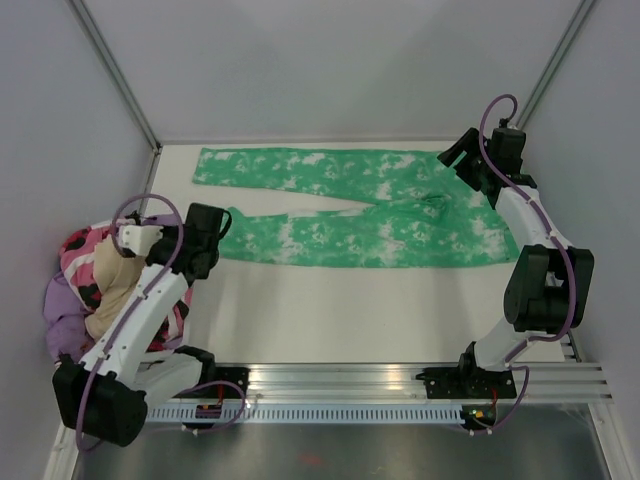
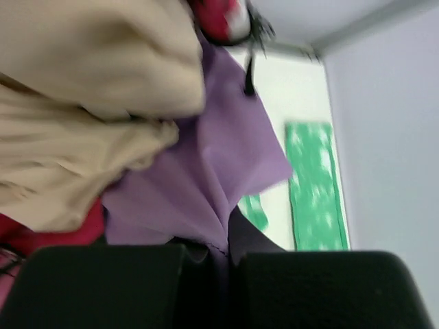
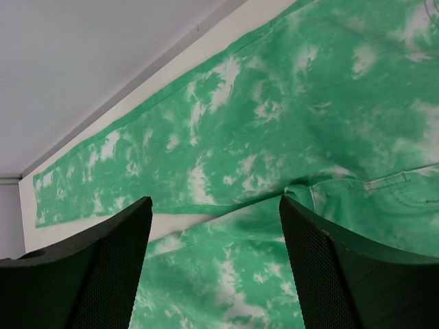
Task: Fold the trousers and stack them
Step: Fold the trousers
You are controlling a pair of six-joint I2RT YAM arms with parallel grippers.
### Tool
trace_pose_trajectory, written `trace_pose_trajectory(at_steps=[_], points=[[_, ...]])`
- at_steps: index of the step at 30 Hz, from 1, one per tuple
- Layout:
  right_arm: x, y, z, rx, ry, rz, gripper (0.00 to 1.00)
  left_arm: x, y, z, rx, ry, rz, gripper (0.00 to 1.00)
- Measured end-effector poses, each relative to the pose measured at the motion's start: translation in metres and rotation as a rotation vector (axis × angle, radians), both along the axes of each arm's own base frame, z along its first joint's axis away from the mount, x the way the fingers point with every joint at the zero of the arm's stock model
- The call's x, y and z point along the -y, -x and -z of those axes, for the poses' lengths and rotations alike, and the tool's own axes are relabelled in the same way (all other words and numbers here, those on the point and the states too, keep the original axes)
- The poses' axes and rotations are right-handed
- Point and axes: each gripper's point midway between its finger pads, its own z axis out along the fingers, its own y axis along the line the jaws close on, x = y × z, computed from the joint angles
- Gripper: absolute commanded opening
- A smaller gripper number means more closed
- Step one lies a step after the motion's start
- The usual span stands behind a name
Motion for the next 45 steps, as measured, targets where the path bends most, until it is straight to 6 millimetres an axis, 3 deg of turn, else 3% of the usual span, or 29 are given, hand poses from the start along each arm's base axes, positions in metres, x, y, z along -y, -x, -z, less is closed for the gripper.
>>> trace_pose_trajectory(at_steps=[3,6,10,14,18,27,32,34,35,36,37,40,45], points=[[0.0,0.001,0.003,-0.007,-0.003,0.0,0.81,-0.039,0.02,-0.01,-0.072,0.037,-0.2,0.02],[-0.002,0.002,0.003,-0.009,-0.012,-0.003,0.8,-0.066,0.036,0.011,-0.198,0.032,-0.346,0.02],[-0.004,0.003,0.004,-0.015,-0.021,-0.011,0.8,-0.076,0.059,0.057,-0.386,0.062,-0.435,0.02],[-0.004,0.006,0.006,-0.03,-0.018,-0.01,0.8,-0.089,0.079,0.085,-0.423,0.171,-0.527,0.02],[-0.002,0.01,0.003,-0.034,-0.012,-0.001,0.8,-0.102,0.084,0.101,-0.415,0.274,-0.576,0.02],[0.0,0.012,-0.001,-0.029,-0.006,0.014,0.8,-0.12,0.084,0.126,-0.413,0.472,-0.506,0.02],[0.001,0.014,0.002,-0.044,0.0,0.022,0.81,-0.121,0.081,0.124,-0.477,0.495,-0.364,0.02],[0.002,0.015,0.004,-0.053,0.002,0.025,0.81,-0.119,0.08,0.119,-0.472,0.489,-0.29,0.11],[0.002,0.016,0.005,-0.057,0.002,0.026,0.81,-0.118,0.08,0.116,-0.464,0.481,-0.254,0.33],[0.002,0.016,0.006,-0.062,0.001,0.026,0.81,-0.116,0.081,0.112,-0.457,0.471,-0.217,0.47],[0.002,0.017,0.007,-0.065,0.001,0.025,0.81,-0.114,0.082,0.107,-0.44,0.461,-0.187,0.72],[0.002,0.017,0.007,-0.065,0.001,0.024,0.82,-0.107,0.083,0.082,-0.37,0.402,-0.109,0.75],[0.0,0.017,0.007,-0.064,-0.005,0.015,0.82,-0.109,0.09,0.023,-0.254,0.246,-0.042,0.8]])
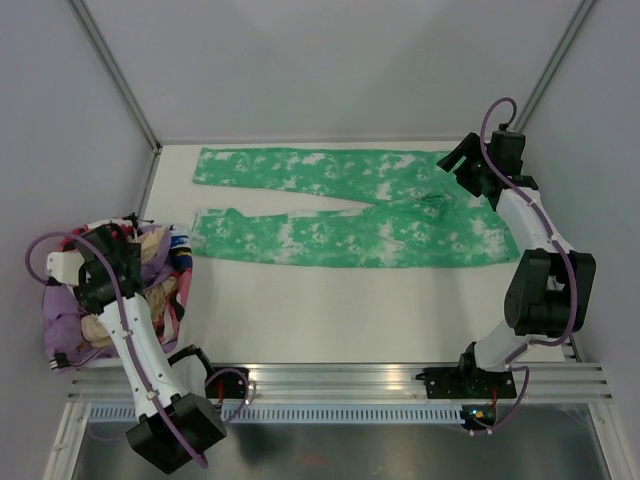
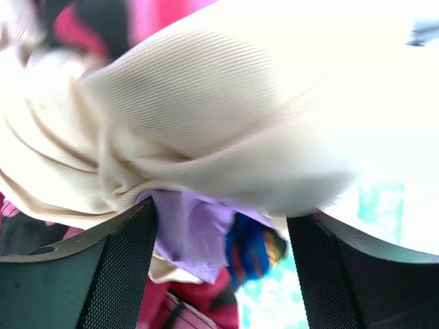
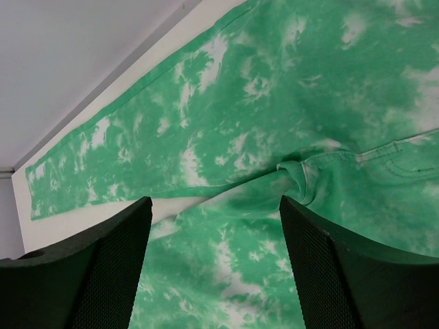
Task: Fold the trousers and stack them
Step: Fold the trousers
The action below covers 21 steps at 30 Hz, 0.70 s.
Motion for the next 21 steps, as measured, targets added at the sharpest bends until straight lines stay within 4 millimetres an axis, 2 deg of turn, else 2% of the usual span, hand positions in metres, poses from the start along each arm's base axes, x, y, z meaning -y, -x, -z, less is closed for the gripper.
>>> trace_pose_trajectory(at_steps=[4,9,12,15,18,21], points=[[-0.003,-0.001,0.004,-0.007,-0.011,-0.015,0.82,0.003,-0.011,-0.039,0.057,-0.043,0.078,0.88],[-0.005,-0.001,0.01,-0.02,-0.017,-0.026,0.82,0.01,-0.017,-0.097,0.108,-0.113,0.158,0.91],[-0.006,-0.001,0.009,-0.018,-0.018,-0.031,0.82,0.011,-0.019,-0.147,0.181,-0.201,0.197,0.91],[-0.006,0.0,0.012,-0.023,-0.018,-0.031,0.82,0.02,-0.037,-0.196,0.277,-0.259,0.309,0.91],[-0.005,0.004,0.017,-0.039,-0.018,-0.027,0.82,0.046,-0.075,-0.222,0.335,-0.28,0.488,0.91],[-0.003,0.009,0.02,-0.055,-0.01,-0.012,0.82,0.116,-0.128,-0.221,0.358,-0.236,0.762,0.9]])
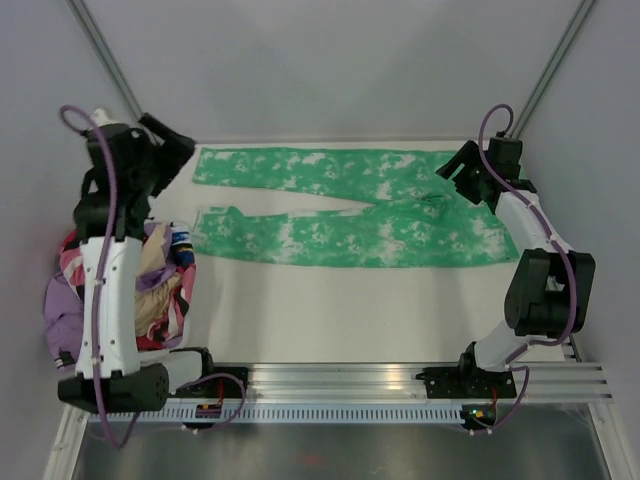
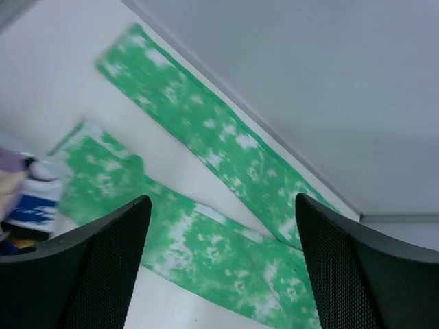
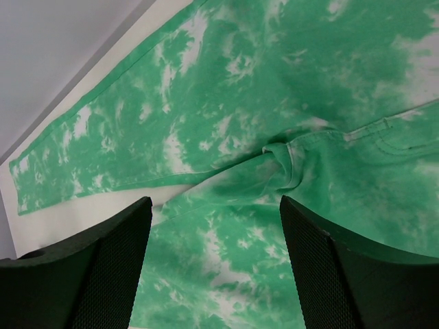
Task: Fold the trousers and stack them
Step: Fold the trousers
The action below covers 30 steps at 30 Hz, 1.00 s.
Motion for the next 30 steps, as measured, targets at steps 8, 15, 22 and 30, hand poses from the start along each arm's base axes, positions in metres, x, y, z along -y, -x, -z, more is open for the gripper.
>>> trace_pose_trajectory(at_steps=[8,15,22,30], points=[[0.014,0.023,0.002,-0.022,-0.004,0.084,0.82,0.168,-0.046,0.146,-0.258,0.154,0.28,0.88],[0.028,0.034,0.001,-0.033,0.002,0.135,0.82,0.163,-0.039,0.24,-0.46,0.209,-0.028,0.83],[0.029,0.035,0.002,-0.038,0.0,0.142,0.82,0.117,-0.001,0.315,-0.64,0.147,-0.36,0.71],[0.027,0.035,0.006,-0.038,-0.015,0.135,0.83,0.069,0.044,0.365,-0.555,0.143,-0.502,0.64]])
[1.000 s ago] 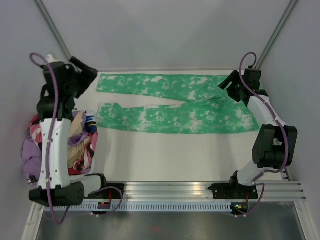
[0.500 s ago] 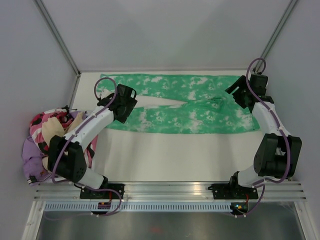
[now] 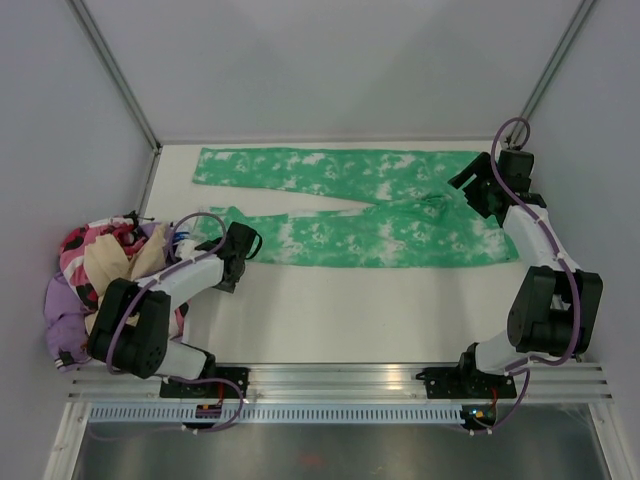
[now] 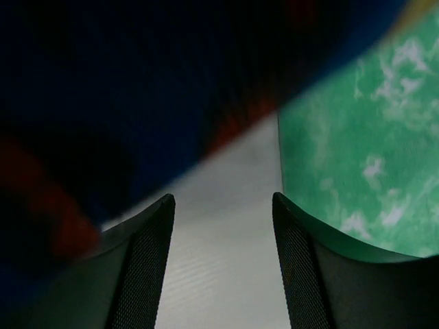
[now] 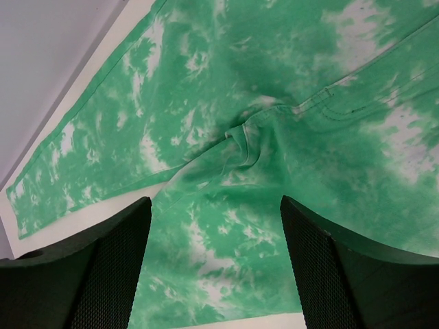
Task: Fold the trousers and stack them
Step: Fold the trousers
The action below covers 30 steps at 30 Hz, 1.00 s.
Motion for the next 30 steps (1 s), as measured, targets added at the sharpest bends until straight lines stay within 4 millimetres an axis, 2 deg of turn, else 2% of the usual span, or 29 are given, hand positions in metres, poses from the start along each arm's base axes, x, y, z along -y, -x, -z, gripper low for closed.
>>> trace_pose_trajectory(at_steps=[3,8,11,16,18,23,30], points=[[-0.001,-0.001,-0.001,0.005,-0.002,-0.004,0.82,-0.014,-0.005,0.011,0.016,0.009,-0.055,0.62],[0.0,-0.002,0.0,0.007,-0.002,-0.004,0.82,-0.024,-0.037,0.01,0.1,0.04,-0.116,0.54],[-0.001,-0.004,0.002,0.006,-0.004,-0.007,0.83,-0.029,-0.051,0.008,0.167,0.06,-0.127,0.54],[-0.001,-0.004,0.005,0.0,-0.005,-0.007,0.82,-0.044,-0.051,0.008,0.151,0.084,-0.177,0.55],[0.0,-0.005,0.007,-0.003,-0.004,-0.007,0.82,-0.049,-0.048,0.008,0.124,0.105,-0.195,0.59],[0.0,-0.006,0.016,-0.023,-0.007,-0.007,0.82,-0.051,-0.045,0.002,0.044,0.157,-0.218,0.61],[0.0,-0.007,0.03,-0.057,-0.013,-0.006,0.82,-0.054,-0.035,0.007,-0.002,0.172,-0.19,0.6]])
